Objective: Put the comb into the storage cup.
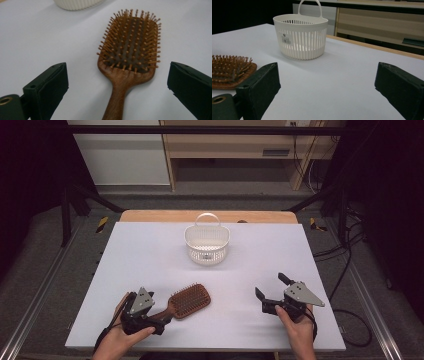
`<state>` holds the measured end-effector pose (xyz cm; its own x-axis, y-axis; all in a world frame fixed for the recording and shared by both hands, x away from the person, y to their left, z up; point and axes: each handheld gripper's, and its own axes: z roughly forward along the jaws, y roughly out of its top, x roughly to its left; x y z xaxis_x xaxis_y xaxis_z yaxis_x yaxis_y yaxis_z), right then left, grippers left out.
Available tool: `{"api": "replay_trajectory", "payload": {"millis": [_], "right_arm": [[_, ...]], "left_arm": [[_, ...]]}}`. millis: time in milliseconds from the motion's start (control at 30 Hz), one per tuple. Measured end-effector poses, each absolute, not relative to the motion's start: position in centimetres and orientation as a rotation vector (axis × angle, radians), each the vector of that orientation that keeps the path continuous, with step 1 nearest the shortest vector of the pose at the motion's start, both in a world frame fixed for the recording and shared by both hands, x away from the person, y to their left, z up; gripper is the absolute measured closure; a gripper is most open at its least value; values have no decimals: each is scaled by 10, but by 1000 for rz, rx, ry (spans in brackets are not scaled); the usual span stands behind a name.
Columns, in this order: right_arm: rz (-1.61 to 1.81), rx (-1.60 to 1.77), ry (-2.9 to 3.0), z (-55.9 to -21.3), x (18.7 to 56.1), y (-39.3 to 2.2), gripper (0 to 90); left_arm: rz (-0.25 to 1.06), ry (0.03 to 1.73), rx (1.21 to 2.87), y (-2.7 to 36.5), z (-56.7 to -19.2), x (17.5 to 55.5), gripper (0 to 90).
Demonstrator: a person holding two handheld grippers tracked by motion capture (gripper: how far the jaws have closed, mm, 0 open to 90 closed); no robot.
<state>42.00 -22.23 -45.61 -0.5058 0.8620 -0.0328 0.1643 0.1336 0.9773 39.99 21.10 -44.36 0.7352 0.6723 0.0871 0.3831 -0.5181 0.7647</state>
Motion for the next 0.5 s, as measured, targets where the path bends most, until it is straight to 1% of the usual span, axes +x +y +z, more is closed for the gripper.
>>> {"api": "replay_trajectory", "payload": {"millis": [67, 267, 300, 500], "right_arm": [[1421, 990, 1790, -457, 421, -221, 56], [1426, 990, 1791, -457, 421, -221, 52], [1424, 992, 1792, -457, 421, -221, 52], [1424, 990, 1794, -457, 420, -221, 52]], "left_arm": [[469, 766, 2220, 207, -447, 400, 36], [437, 733, 2283, 198, -450, 401, 37], [430, 722, 2316, 195, -450, 402, 38], [404, 722, 2349, 193, -448, 407, 39]]}}
